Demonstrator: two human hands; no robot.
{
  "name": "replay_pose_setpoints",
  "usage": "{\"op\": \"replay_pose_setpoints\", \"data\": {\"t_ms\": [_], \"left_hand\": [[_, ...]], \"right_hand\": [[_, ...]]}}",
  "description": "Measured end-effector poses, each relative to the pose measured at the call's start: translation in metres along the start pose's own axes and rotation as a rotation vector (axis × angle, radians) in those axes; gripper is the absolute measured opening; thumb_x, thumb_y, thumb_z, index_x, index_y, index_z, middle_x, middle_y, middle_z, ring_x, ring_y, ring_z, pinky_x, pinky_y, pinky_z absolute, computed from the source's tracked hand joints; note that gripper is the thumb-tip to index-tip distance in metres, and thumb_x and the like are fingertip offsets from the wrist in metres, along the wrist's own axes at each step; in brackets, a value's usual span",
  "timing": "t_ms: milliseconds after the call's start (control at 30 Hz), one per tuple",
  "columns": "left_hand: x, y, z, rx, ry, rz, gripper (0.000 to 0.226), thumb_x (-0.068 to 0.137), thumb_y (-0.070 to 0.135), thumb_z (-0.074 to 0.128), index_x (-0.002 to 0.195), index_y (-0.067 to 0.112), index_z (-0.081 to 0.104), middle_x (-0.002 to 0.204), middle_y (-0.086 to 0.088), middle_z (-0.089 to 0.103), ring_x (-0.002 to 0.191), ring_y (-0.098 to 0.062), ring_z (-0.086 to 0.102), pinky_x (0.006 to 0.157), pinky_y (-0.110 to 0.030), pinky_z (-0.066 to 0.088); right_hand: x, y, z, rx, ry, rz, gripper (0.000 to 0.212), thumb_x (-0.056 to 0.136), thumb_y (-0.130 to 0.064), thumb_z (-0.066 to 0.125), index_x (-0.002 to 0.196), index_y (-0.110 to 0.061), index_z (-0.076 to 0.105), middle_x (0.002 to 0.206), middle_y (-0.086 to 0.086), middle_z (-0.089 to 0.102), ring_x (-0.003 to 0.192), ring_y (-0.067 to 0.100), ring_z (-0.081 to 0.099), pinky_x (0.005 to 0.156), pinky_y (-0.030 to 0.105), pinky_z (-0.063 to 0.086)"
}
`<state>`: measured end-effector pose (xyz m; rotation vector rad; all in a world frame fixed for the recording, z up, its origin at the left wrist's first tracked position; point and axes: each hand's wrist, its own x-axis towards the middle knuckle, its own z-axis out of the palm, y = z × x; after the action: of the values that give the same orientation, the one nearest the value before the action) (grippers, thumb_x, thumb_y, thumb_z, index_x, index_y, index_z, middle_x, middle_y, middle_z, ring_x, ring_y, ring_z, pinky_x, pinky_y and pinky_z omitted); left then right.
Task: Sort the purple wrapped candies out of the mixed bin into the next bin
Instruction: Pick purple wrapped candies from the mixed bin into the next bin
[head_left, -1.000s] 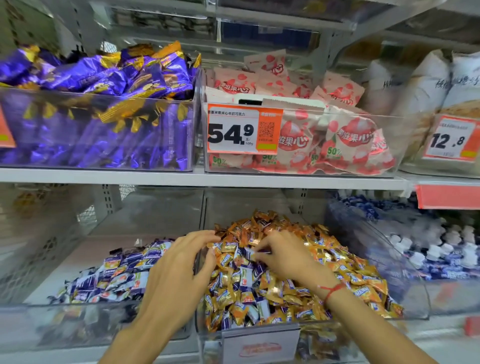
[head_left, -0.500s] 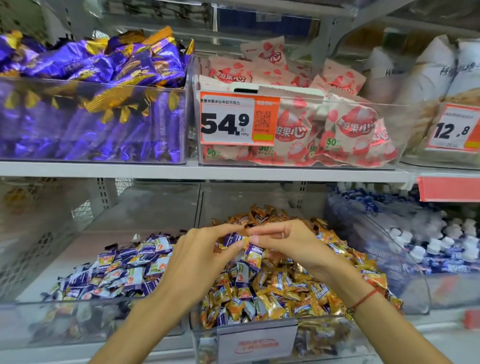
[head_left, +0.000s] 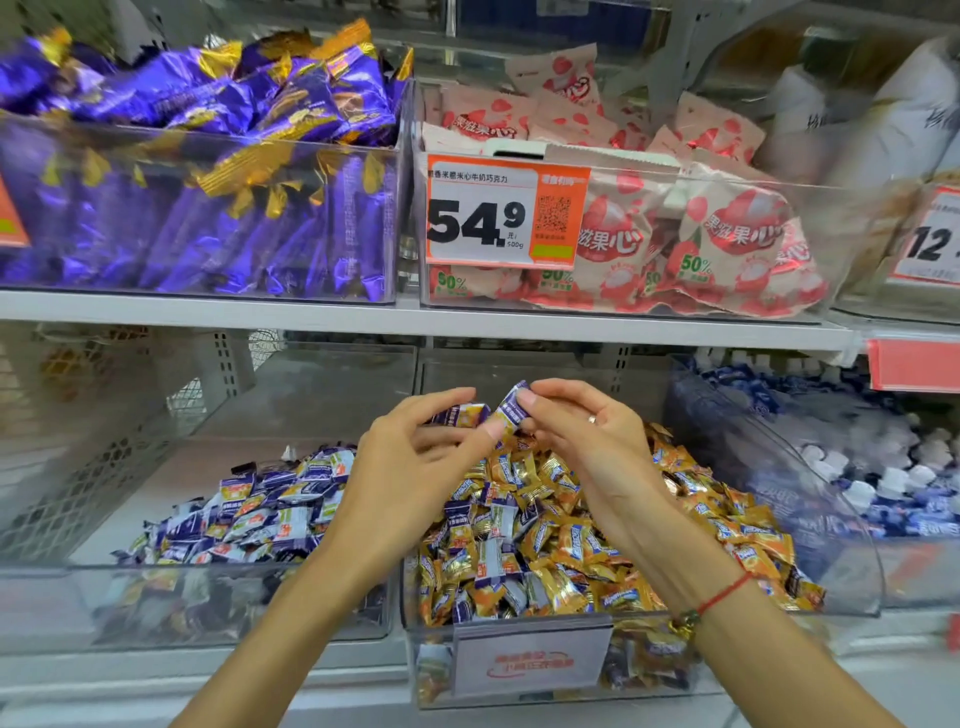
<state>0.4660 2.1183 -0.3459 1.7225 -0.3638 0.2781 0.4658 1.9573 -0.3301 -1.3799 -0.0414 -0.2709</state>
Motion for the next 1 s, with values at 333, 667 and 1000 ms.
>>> {"op": "replay_pose_setpoints", "data": {"t_ms": [333, 667, 1000], "left_hand": [[-0.004, -0.002, -0.023, 0.005, 0.051, 0.032, 0.030, 0.079, 0.042, 0.065, 0.107, 0.032, 0.069, 0.093, 0.006, 0.075, 0.079, -0.004, 0.071, 0.070, -0.019, 0.056], [0.000, -0.049, -0.075, 0.673, 0.144, 0.136, 0.025, 0.097, 0.018, 0.054, 0.115, 0.031, 0.065, 0.117, 0.019, 0.056, 0.093, 0.002, 0.057, 0.079, -0.024, 0.043], [-0.002, -0.062, -0.079, 0.706, -0.150, 0.055, 0.035, 0.100, 0.022, 0.046, 0.124, 0.046, 0.054, 0.150, 0.018, 0.031, 0.141, -0.008, 0.026, 0.115, -0.037, 0.028]], "right_hand": [[-0.005, -0.004, 0.031, -0.057, -0.250, -0.039, 0.014, 0.080, -0.008, 0.073, 0.094, -0.011, 0.071, 0.087, 0.008, 0.075, 0.079, 0.014, 0.070, 0.073, 0.019, 0.055], [0.021, 0.044, 0.001, -1.460, -1.024, -0.083, 0.061, 0.087, -0.023, 0.070, 0.140, -0.038, 0.046, 0.155, -0.007, 0.025, 0.141, 0.014, 0.022, 0.114, 0.039, 0.025], [0.032, 0.055, -0.009, -1.439, -0.626, -0.148, 0.023, 0.082, -0.036, 0.074, 0.102, -0.025, 0.074, 0.117, -0.011, 0.066, 0.112, 0.008, 0.057, 0.090, 0.028, 0.042]]}}
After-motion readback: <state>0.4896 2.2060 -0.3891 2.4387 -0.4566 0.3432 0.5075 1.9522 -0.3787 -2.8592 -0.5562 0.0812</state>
